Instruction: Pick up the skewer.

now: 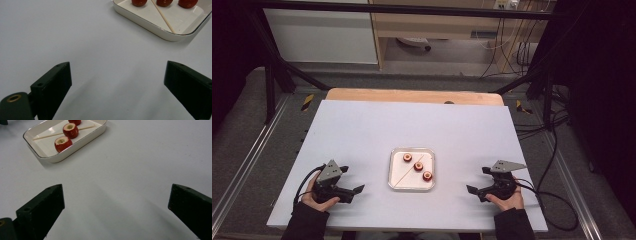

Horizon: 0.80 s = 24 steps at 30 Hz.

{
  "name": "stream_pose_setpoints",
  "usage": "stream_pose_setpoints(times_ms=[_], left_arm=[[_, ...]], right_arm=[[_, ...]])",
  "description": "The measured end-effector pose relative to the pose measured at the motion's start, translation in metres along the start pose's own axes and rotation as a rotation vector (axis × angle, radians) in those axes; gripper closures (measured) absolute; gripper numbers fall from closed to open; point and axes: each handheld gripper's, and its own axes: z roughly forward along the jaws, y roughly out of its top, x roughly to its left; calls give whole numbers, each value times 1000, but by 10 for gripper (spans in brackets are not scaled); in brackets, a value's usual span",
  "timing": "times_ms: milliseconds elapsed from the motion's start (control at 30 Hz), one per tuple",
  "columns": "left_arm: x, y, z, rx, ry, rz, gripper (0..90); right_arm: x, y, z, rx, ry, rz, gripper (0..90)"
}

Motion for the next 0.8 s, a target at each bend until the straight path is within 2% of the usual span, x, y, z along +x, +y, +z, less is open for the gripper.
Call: stream_pose_setpoints(times_ms=[800], left_arm=[[-13, 12, 7, 10, -18, 23, 81]], right_arm=[[1, 0, 0, 1, 1, -4, 9]])
